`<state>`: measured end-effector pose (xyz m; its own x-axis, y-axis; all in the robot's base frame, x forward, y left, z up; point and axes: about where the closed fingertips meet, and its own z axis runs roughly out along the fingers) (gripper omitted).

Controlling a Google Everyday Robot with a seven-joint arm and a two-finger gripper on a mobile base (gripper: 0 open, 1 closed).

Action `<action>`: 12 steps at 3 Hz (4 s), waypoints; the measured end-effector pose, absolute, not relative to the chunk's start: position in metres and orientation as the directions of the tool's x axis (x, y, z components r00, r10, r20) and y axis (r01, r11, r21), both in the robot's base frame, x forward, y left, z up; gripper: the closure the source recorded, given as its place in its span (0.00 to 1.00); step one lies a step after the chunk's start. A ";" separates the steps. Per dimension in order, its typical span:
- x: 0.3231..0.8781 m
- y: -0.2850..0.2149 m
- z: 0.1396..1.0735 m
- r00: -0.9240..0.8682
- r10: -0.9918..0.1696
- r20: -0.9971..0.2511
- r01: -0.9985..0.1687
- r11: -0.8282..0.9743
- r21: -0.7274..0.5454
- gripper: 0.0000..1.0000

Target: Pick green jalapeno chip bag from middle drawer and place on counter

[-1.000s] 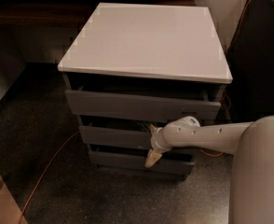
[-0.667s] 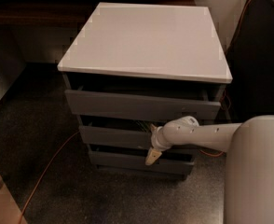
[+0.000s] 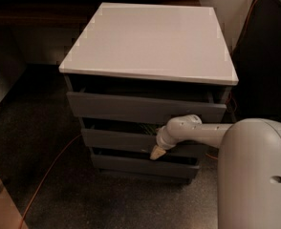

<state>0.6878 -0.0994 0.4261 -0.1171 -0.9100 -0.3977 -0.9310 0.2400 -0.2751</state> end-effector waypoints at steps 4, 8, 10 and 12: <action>0.636 -0.097 0.431 -0.064 -0.928 -0.368 -0.968 0.147 -0.203 1.00; 0.554 -0.078 0.425 -0.004 -0.940 -0.341 -0.979 0.073 -0.192 1.00; 0.540 -0.078 0.418 -0.007 -0.944 -0.330 -0.980 0.072 -0.185 1.00; 0.516 -0.078 0.412 -0.007 -0.949 -0.315 -0.985 0.061 -0.162 1.00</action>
Offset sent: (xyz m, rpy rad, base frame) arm -0.0166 -0.0138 -0.0035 -0.0190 0.0854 0.0222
